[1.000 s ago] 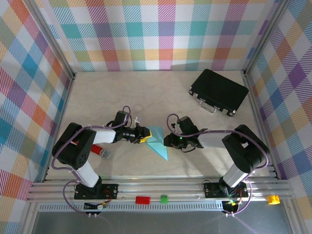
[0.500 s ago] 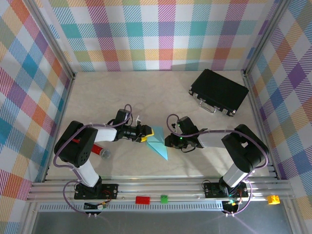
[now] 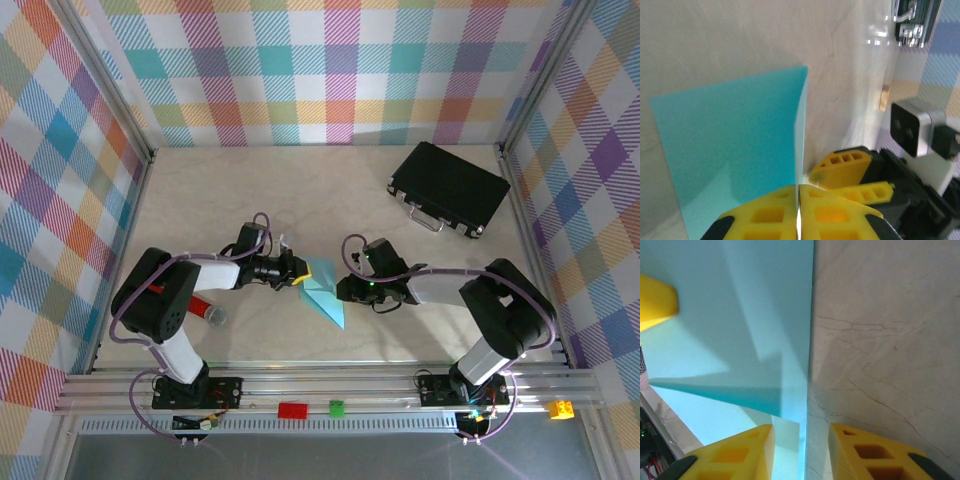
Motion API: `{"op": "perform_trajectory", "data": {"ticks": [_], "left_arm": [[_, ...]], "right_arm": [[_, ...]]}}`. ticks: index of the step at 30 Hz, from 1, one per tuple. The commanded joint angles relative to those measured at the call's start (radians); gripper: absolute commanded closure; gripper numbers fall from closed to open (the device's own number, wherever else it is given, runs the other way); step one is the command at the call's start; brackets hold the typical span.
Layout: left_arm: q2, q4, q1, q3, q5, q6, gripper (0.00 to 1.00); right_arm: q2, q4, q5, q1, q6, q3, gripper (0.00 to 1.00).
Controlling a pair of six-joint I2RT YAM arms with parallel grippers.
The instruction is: Fold a paper plane with a square sheet of paper (pick it up from the middle)
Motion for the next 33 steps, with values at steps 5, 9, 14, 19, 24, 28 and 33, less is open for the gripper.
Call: {"op": "perform_trajectory", "data": {"ticks": [5, 9, 14, 19, 24, 28, 33], "left_arm": [[-0.094, 0.14, -0.03, -0.072, -0.213, -0.142, 0.94], [-0.103, 0.121, -0.059, -0.058, -0.258, -0.151, 0.95], [-0.128, 0.095, -0.085, -0.051, -0.292, -0.152, 0.9], [-0.132, 0.102, -0.087, -0.037, -0.256, -0.149, 0.8], [-0.126, 0.104, -0.088, -0.024, -0.218, -0.143, 0.76], [-0.124, 0.115, -0.087, -0.017, -0.203, -0.143, 0.77], [-0.126, 0.115, -0.089, -0.006, -0.197, -0.143, 0.78]], "right_arm": [[-0.143, -0.01, 0.166, 0.016, -0.12, -0.013, 0.58], [-0.207, 0.077, 0.284, 0.078, -0.26, -0.061, 0.54], [-0.201, 0.176, 0.428, 0.234, -0.544, -0.097, 0.54], [-0.102, 0.255, 0.611, 0.375, -0.708, -0.094, 0.55], [-0.04, 0.29, 0.71, 0.408, -0.747, -0.089, 0.55], [-0.018, 0.303, 0.771, 0.41, -0.797, -0.088, 0.55], [0.019, 0.295, 0.78, 0.41, -0.8, -0.081, 0.59]]}}
